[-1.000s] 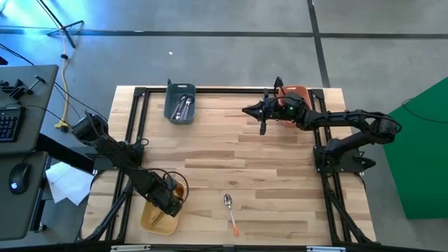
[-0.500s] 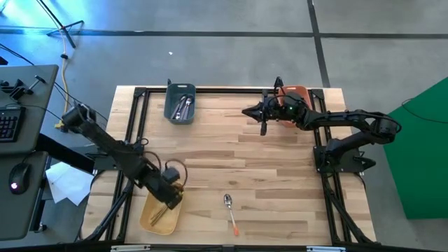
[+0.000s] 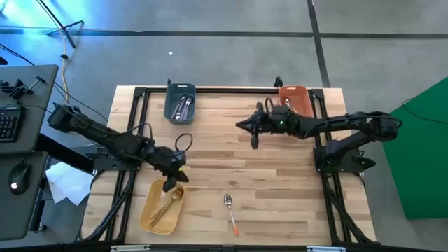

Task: Sort silverware by color (type)
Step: Put the orange spoon into the orange bin

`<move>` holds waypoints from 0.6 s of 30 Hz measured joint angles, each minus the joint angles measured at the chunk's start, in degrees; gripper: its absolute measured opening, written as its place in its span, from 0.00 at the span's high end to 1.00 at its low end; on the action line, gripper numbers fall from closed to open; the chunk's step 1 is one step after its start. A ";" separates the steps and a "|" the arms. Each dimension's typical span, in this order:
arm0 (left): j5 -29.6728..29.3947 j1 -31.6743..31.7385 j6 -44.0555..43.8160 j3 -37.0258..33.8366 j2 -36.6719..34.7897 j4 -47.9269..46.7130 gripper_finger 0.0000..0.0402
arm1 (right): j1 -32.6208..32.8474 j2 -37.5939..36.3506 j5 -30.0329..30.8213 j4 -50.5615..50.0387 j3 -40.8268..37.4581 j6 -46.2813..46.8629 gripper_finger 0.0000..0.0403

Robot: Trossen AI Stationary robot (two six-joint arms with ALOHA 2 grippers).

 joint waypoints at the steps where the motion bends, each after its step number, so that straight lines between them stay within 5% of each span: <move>1: 2.48 0.61 1.19 -1.00 0.34 0.39 0.98 | 1.76 0.00 2.39 -2.16 0.96 0.01 1.00; 6: 4.59 1.22 10.61 -2.28 2.72 -1.16 1.00 | 10.48 -0.02 10.73 -11.05 5.16 6.12 1.00; 12: 0.05 2.46 21.40 -2.23 2.98 3.58 1.00 | 22.29 3.62 24.23 -24.87 11.33 19.65 1.00; 18: -0.33 4.59 27.53 -5.15 3.59 24.93 1.00 | 30.77 13.76 28.11 -46.50 24.10 40.64 1.00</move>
